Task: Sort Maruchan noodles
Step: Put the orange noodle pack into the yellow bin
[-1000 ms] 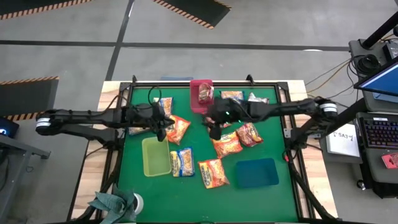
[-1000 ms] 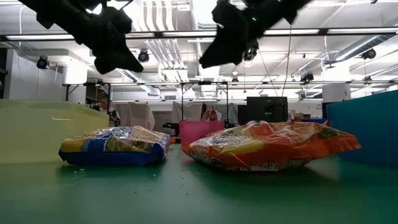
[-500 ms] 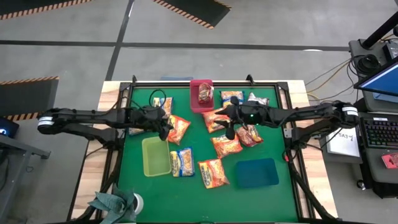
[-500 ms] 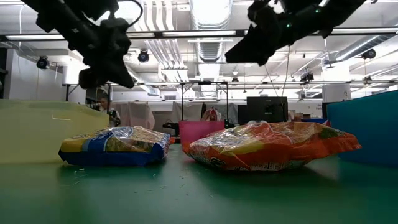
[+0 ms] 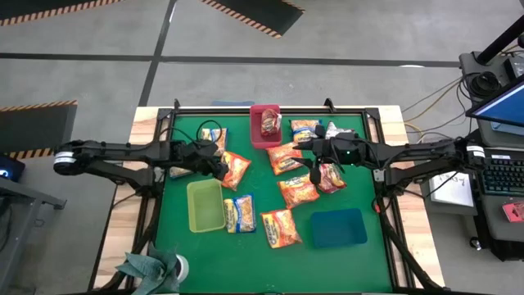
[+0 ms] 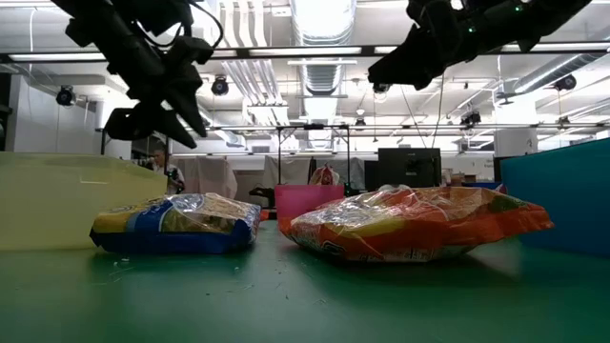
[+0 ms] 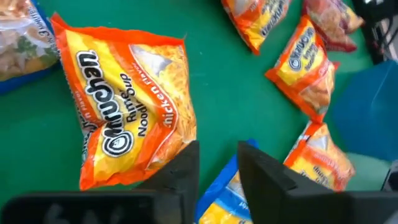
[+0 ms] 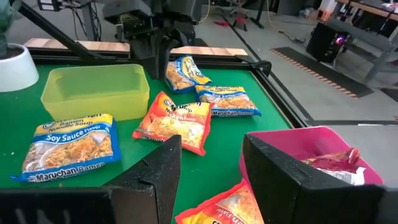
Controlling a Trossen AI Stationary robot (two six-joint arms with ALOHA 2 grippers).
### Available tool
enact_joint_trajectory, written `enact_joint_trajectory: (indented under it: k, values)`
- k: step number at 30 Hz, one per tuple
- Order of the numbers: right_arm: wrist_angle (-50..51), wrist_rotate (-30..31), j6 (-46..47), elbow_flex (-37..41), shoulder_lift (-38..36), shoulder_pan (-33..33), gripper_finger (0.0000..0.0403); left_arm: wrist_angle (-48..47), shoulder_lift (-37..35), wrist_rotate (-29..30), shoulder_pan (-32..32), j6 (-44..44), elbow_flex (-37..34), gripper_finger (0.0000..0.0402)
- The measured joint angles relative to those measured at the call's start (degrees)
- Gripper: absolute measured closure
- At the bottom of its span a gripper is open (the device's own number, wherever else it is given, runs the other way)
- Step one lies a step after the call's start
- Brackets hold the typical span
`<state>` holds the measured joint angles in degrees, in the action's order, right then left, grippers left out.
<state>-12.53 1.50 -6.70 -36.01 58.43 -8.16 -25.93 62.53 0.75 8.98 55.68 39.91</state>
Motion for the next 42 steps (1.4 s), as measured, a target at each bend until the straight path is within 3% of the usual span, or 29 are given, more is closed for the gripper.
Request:
enact_joint_trajectory:
  k: [6,12,24,36,42]
  values:
    - [0.00,-0.02,-0.42,0.33,-1.01,0.00,0.0240,-4.54,3.25,0.03,2.66,4.32,1.23,0.0215]
    - [0.11,-0.02,-0.70,0.46,-0.91,0.00,0.0243,-4.41,7.99,-3.47,7.04,0.24,0.99,0.0166]
    - [0.22,-0.02,-0.45,0.52,-0.43,-0.02,0.0243,-2.99,14.83,-4.82,14.92,-11.76,1.36,0.0162]
    - [0.20,-0.02,-0.70,0.56,-0.42,-0.02,0.0243,1.49,20.38,-6.40,15.07,-13.21,1.34,0.0164]
    - [0.22,-0.02,-0.90,0.66,-0.41,-0.02,0.0243,2.63,21.56,-6.42,15.07,-14.72,1.34,0.0193]
